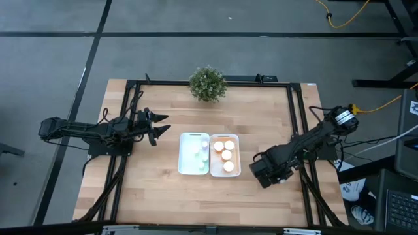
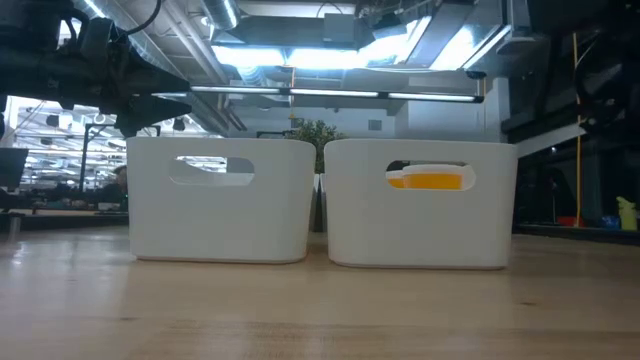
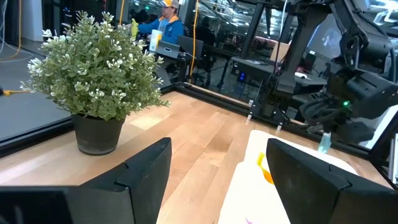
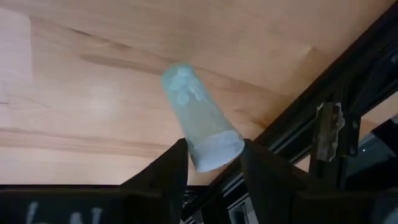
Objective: Pick and place medicine bottles into bin by pill shape (circle, oval)
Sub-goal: Put the blue tablet bottle into the left white bin
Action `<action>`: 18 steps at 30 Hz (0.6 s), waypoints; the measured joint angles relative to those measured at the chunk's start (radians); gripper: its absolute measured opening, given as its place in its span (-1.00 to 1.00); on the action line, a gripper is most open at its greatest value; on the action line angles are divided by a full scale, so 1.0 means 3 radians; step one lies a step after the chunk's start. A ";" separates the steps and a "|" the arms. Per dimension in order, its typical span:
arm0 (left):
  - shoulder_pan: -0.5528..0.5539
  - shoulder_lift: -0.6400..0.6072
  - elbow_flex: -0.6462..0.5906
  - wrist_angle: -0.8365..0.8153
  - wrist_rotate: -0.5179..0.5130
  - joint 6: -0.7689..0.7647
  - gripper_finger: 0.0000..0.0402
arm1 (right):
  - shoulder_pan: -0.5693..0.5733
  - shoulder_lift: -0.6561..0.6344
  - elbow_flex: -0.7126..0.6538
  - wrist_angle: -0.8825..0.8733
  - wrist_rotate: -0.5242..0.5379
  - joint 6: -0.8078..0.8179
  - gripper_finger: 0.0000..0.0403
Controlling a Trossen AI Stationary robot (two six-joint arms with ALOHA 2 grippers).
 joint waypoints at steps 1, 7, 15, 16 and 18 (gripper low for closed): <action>0.0000 -0.0001 0.0000 0.0000 0.0001 -0.0001 0.27 | 0.0000 0.0008 0.0000 0.0000 -0.0001 0.0002 -0.27; 0.0000 -0.0001 -0.0001 0.0000 0.0001 0.0000 0.27 | -0.0001 0.0011 0.0000 -0.0003 0.0052 0.0074 -0.27; 0.0000 0.0001 0.0001 0.0000 -0.0001 -0.0001 0.27 | -0.0001 0.0010 0.0000 -0.0023 -0.0101 0.0260 -0.27; 0.0000 0.0000 0.0001 0.0000 0.0001 0.0000 0.27 | -0.0001 0.0010 0.0000 -0.0037 -0.0111 0.0290 -0.27; 0.0000 0.0000 0.0001 0.0000 -0.0001 -0.0001 0.27 | 0.0002 0.0010 -0.0004 -0.0051 -0.0112 0.0341 -0.27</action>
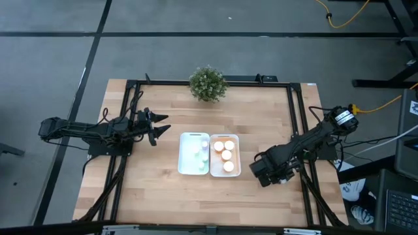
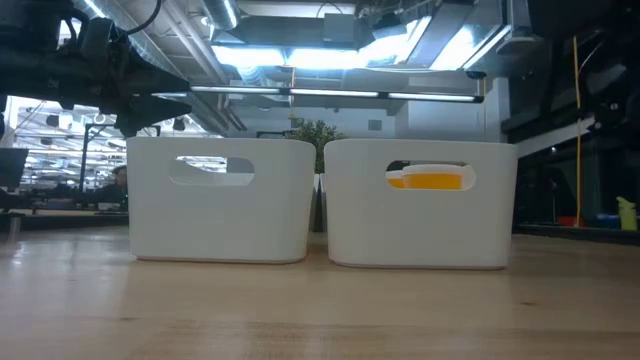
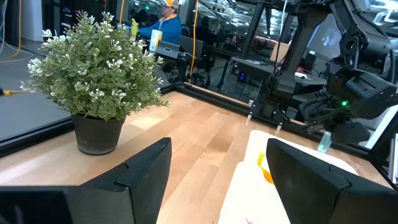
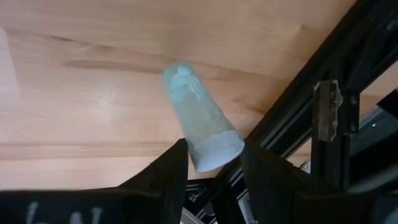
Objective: Pick and place medicine bottles into bin by pill shape (circle, oval)
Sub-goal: Put the blue tablet bottle into the left white bin
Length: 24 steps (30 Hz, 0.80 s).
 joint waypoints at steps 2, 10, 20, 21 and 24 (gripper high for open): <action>0.0000 0.0001 -0.0001 0.0000 0.0000 0.0001 0.27 | 0.0008 0.0011 -0.0009 0.0017 0.0024 0.0008 -0.27; 0.0000 0.0000 -0.0001 0.0000 0.0001 0.0001 0.27 | 0.0007 0.0131 -0.0009 0.0094 -0.0003 0.0008 -0.27; 0.0000 0.0001 0.0000 0.0000 0.0001 0.0001 0.27 | 0.0008 0.0131 -0.0005 0.0090 -0.0007 0.0011 -0.01; 0.0000 0.0000 0.0000 0.0000 0.0001 0.0000 0.27 | 0.0008 0.0131 -0.0004 0.0090 -0.0007 0.0011 0.03; 0.0000 0.0000 0.0000 0.0000 0.0000 0.0001 0.27 | 0.0009 0.0124 -0.0002 0.0099 0.0030 0.0002 0.09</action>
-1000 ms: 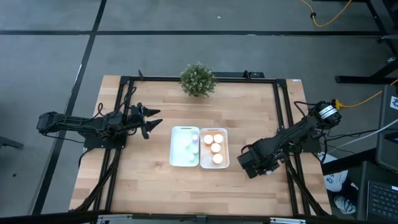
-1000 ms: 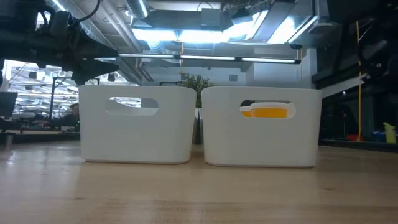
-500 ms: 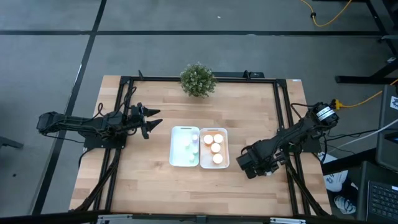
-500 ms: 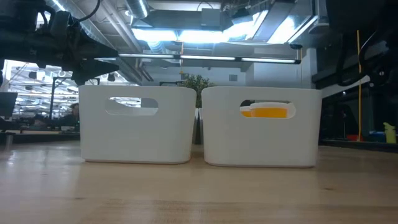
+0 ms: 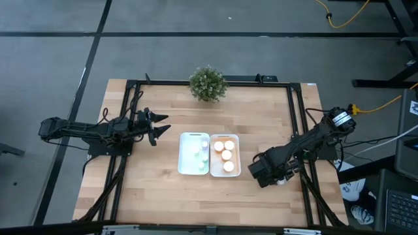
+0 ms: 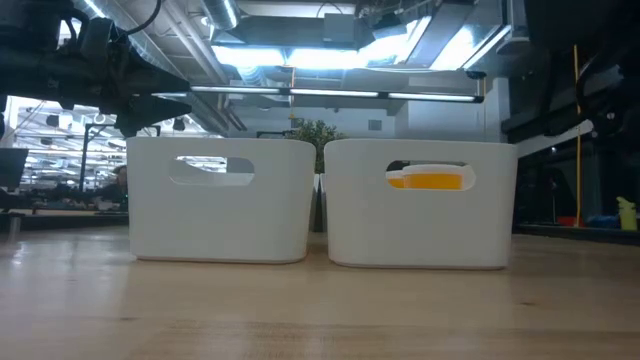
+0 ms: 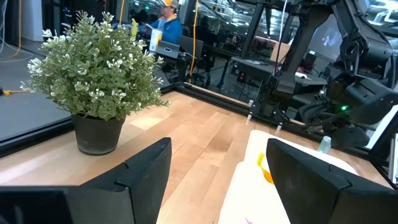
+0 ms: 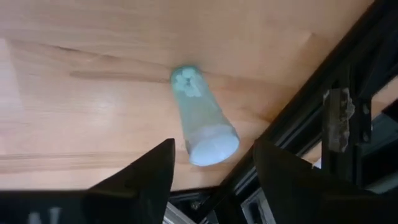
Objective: Pick and place medicine bottles into bin by pill shape (circle, oval)
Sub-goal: Put the blue tablet bottle into the left white bin
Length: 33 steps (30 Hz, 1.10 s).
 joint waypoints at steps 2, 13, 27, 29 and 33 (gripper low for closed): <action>0.0000 0.0000 0.0000 0.0000 0.0000 0.0000 0.27 | 0.0002 -0.0027 0.0060 -0.0013 0.0160 -0.0015 0.11; 0.0000 0.0001 0.0000 0.0000 0.0001 0.0000 0.27 | 0.0721 -0.0200 0.0871 -0.0807 0.1426 0.0559 0.11; 0.0000 0.0001 0.0000 0.0000 0.0000 0.0000 0.27 | 0.1196 -0.0198 0.0165 0.0124 0.1544 0.1214 0.11; 0.0000 0.0001 0.0000 0.0000 0.0000 0.0000 0.27 | 0.1197 -0.0198 0.0151 0.0112 0.1544 0.1213 0.11; 0.0000 0.0000 -0.0001 0.0000 0.0001 -0.0001 0.27 | 0.1197 -0.0198 0.0148 0.0024 0.1626 0.1209 0.11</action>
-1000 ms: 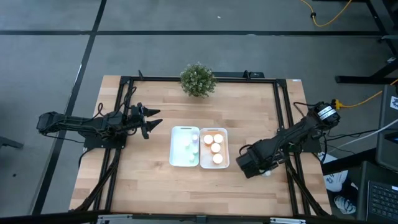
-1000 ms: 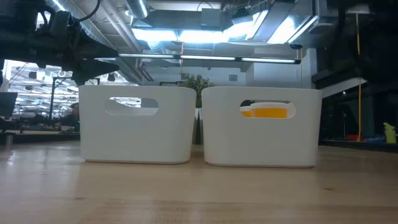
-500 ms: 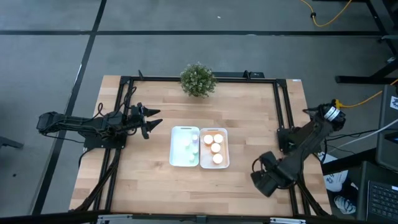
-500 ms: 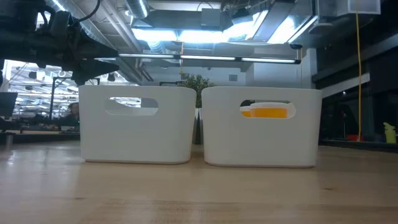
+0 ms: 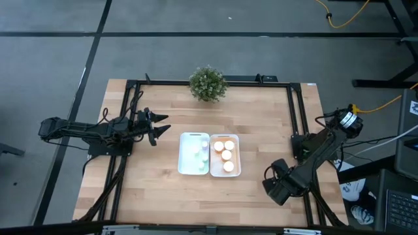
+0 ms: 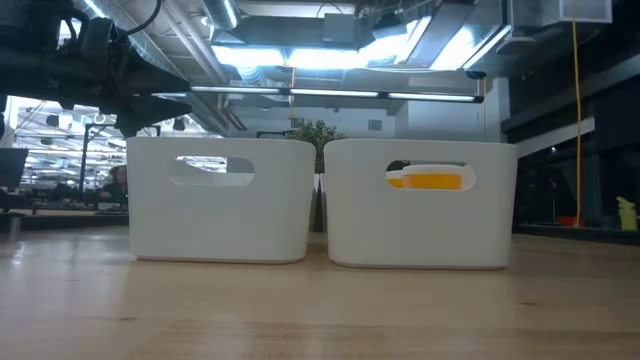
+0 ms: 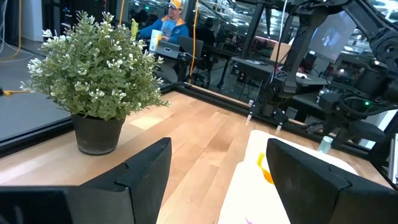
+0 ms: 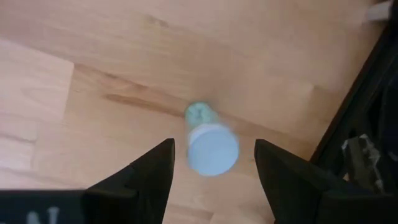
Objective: Pick and place medicine bottles into bin by pill shape (circle, oval)
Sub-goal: Put the blue tablet bottle into the left white bin
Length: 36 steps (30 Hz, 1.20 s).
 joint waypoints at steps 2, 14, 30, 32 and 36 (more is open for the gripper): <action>0.0000 0.0000 0.0000 0.0000 -0.0001 0.0000 0.27 | -0.0014 0.0000 -0.0001 -0.0020 0.0007 -0.0001 0.11; 0.0000 0.0000 0.0001 0.0000 0.0000 0.0001 0.27 | -0.0115 0.0000 -0.0001 0.0052 -0.0027 -0.0109 -0.05; 0.0000 0.0001 0.0000 0.0000 0.0000 0.0000 0.27 | -0.0114 0.0003 -0.0211 0.0324 -0.0107 -0.0099 0.04; 0.0000 0.0001 0.0000 0.0000 0.0000 0.0001 0.27 | -0.0114 0.0003 -0.0196 0.0294 -0.0153 -0.0098 -0.01; 0.0000 0.0001 0.0000 0.0000 0.0000 0.0001 0.27 | -0.0113 0.0003 -0.0192 0.0273 -0.0154 -0.0099 -0.17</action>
